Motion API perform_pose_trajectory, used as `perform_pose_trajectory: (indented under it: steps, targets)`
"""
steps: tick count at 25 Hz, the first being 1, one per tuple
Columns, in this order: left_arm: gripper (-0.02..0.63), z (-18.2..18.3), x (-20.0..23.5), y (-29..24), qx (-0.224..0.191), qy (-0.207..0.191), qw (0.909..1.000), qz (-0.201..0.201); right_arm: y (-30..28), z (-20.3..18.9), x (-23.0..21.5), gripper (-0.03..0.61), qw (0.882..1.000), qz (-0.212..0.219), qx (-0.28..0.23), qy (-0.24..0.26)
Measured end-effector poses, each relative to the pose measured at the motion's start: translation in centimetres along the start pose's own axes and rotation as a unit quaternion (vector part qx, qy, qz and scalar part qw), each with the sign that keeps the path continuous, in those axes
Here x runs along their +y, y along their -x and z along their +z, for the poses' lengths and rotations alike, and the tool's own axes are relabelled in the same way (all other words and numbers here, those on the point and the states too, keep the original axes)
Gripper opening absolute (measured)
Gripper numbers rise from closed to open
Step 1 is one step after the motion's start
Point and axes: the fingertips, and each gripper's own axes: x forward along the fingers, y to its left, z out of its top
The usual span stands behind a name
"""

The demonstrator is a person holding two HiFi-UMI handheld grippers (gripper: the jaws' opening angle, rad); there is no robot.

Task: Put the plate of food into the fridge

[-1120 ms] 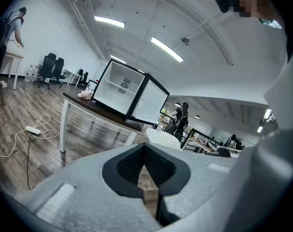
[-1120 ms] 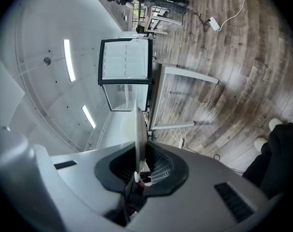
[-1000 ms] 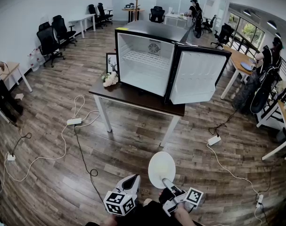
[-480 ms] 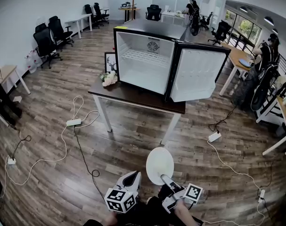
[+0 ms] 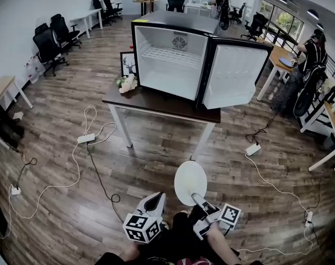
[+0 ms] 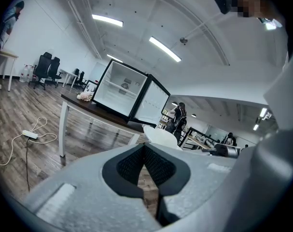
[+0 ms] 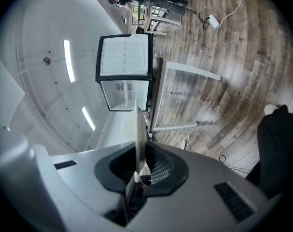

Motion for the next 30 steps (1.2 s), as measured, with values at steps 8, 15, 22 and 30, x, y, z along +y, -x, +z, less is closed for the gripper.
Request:
perform_pose_trajectory:
  steps: [8, 15, 22, 30]
  targets:
    - [0.008, 0.0, 1.7, -2.0, 0.013, -0.005, 0.9997, 0.023, -2.8, 1.5, -0.5, 0.044, 1.000, -0.013, 0.014, 0.001]
    - [0.008, 1.8, 3.9, -5.5, 0.013, 0.005, 0.9989, 0.046, -6.3, 4.4, -0.2, 0.046, 0.999, -0.024, 0.034, 0.017]
    - [0.008, 4.4, 5.1, -10.4, 0.007, 0.004, 0.9985, 0.054, -10.0, 8.5, 0.4, 0.044, 0.998, -0.032, 0.045, 0.029]
    - [0.008, 6.5, 5.7, -15.8, -0.001, 0.003, 0.9974, 0.073, -14.3, 12.6, 0.6, 0.044, 0.996, -0.033, 0.076, 0.032]
